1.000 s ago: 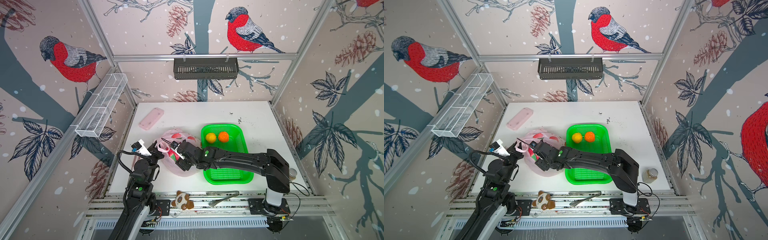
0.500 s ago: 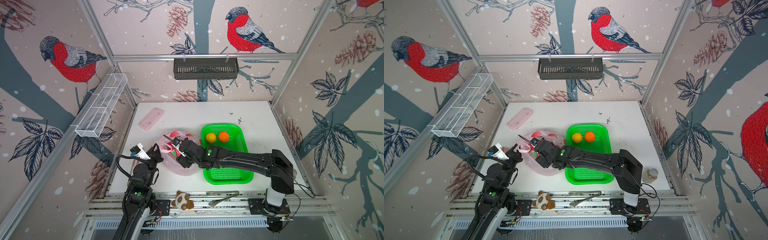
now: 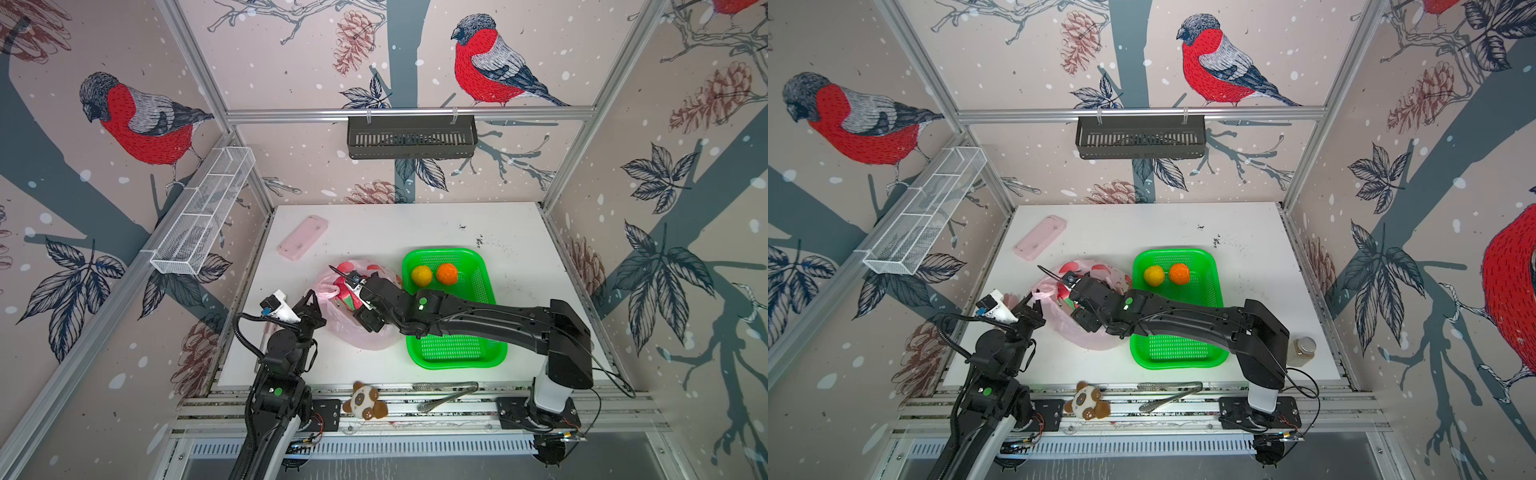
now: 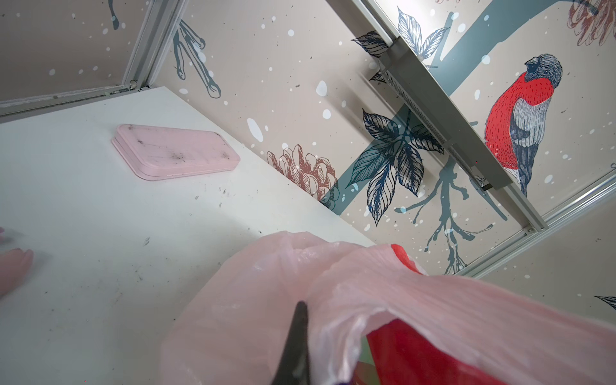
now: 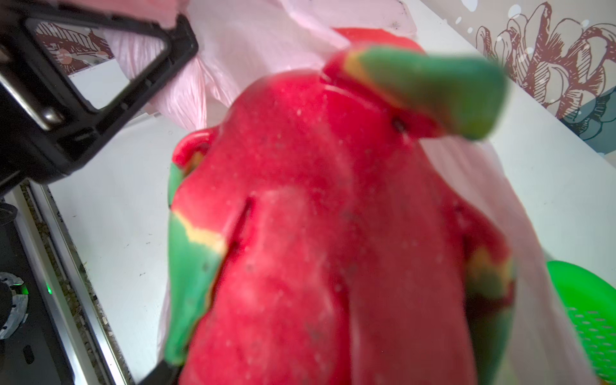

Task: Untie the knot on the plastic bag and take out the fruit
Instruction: 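Lift the dragon fruit up out of the bag mouth with the right gripper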

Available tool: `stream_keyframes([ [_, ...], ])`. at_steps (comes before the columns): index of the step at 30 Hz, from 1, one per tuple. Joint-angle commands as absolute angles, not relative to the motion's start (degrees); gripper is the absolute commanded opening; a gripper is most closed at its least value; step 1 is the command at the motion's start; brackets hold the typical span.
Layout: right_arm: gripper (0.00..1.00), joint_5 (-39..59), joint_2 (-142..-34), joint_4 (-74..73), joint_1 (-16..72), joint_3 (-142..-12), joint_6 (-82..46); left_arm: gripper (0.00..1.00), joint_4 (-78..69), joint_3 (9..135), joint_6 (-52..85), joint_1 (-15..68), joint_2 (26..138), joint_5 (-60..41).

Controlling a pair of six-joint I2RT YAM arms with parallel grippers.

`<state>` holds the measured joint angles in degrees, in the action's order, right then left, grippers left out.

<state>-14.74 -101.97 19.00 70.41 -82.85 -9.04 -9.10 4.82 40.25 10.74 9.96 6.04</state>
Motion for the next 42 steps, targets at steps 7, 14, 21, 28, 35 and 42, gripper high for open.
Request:
stream_keyframes([
  [7,0.29,-15.91,-100.77,13.65,69.61,-84.22,-8.63,0.0,-8.96,3.61,40.57,10.72,9.76,6.94],
  [14,0.29,-15.03,-101.76,12.27,69.35,-86.32,-8.06,0.0,-8.84,3.83,40.69,10.71,9.47,6.76],
  [21,0.29,-14.94,-102.74,10.91,69.37,-88.27,-7.78,0.0,-8.78,3.77,41.14,10.72,9.13,6.01],
  [28,0.29,-14.77,-103.27,9.5,69.35,-90.39,-7.55,0.0,-8.9,3.3,41.46,10.7,9.22,5.71],
  [35,0.29,-14.68,-103.27,8.54,69.43,-91.4,-7.39,0.0,-9.11,3.3,41.22,10.72,9.58,5.62],
  [42,0.29,-14.78,-103.27,7.43,69.43,-92.7,-6.5,0.0,-9.49,3.2,41.35,10.72,9.67,5.44],
])
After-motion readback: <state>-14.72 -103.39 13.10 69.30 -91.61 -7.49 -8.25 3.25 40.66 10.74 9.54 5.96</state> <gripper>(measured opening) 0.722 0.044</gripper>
